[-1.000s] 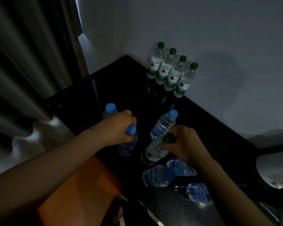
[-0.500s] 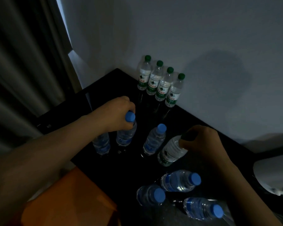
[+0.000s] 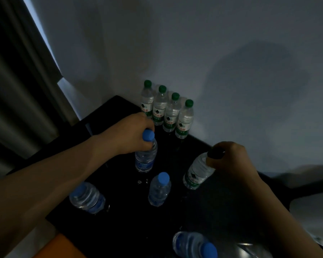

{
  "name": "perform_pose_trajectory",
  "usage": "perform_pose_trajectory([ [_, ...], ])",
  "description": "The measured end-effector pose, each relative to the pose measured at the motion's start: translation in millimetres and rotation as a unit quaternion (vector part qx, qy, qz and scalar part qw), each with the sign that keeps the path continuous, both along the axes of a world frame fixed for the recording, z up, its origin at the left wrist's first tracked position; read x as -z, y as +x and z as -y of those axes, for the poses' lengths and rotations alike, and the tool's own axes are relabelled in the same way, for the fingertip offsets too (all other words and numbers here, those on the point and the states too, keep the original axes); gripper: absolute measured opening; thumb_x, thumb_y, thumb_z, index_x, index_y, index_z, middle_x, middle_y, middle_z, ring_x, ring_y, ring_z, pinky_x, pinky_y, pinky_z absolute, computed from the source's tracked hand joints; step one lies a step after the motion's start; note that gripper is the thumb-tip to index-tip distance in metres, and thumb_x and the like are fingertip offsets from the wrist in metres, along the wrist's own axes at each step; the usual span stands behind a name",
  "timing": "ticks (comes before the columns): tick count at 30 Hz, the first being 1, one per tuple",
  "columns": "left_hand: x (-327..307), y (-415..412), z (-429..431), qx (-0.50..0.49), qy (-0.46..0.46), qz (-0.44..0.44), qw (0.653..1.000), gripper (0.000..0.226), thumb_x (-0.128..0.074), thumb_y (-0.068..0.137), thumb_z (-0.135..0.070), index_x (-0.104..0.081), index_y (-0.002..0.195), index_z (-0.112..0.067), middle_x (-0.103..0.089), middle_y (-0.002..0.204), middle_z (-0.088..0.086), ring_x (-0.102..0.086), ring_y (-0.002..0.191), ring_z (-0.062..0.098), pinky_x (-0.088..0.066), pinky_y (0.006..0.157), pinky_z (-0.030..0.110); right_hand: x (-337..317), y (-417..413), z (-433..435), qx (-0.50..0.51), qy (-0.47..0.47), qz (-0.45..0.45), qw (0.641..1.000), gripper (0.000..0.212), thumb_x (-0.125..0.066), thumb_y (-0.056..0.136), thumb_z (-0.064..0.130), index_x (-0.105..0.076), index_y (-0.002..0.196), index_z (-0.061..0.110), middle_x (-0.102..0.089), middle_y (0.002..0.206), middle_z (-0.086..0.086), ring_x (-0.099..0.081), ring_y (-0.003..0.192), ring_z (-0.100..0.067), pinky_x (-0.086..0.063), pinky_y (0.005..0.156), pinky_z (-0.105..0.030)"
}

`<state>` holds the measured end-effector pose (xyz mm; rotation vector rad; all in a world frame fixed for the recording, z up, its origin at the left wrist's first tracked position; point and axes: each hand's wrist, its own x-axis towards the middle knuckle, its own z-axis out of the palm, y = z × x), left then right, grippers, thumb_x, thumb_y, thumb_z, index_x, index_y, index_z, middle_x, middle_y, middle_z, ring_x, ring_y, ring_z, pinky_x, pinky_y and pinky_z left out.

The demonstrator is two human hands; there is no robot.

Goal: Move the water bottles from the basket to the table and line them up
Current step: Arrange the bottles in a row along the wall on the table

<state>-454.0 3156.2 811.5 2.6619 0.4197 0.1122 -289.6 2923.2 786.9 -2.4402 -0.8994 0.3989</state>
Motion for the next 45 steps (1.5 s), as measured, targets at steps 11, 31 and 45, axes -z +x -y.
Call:
perform_pose_trajectory([
  [11, 19, 67, -9, 0.010, -0.021, 0.006, 1.000, 0.022, -0.074, 0.069, -0.022, -0.068, 0.089, -0.015, -0.056, 0.093, -0.002, -0.055, 0.084, 0.010, -0.047, 0.075, 0.023, 15, 89, -38, -0.037, 0.018, 0.059, 0.997, 0.018, -0.074, 0.075, 0.008, -0.070, 0.091, 0.000, -0.068, 0.091, -0.015, -0.065, 0.080, -0.025, -0.056, 0.075, -0.041],
  [31, 40, 111, -21, 0.022, -0.026, -0.001, 0.999, 0.021, -0.074, 0.068, -0.019, -0.068, 0.087, -0.015, -0.054, 0.088, -0.003, -0.054, 0.083, 0.011, -0.043, 0.075, 0.022, 58, 170, -97, -0.049, 0.024, 0.084, 0.995, 0.018, -0.070, 0.076, 0.006, -0.069, 0.094, 0.002, -0.063, 0.090, -0.011, -0.059, 0.082, -0.024, -0.041, 0.068, -0.026],
  [45, 50, 122, -25, 0.029, -0.037, -0.019, 0.999, 0.022, -0.073, 0.070, -0.022, -0.067, 0.090, -0.017, -0.054, 0.091, -0.003, -0.054, 0.084, 0.011, -0.048, 0.078, 0.027, 62, 186, -105, -0.060, 0.033, 0.095, 0.993, 0.017, -0.069, 0.078, 0.005, -0.069, 0.095, 0.002, -0.067, 0.095, -0.013, -0.061, 0.084, -0.023, -0.050, 0.070, -0.031],
])
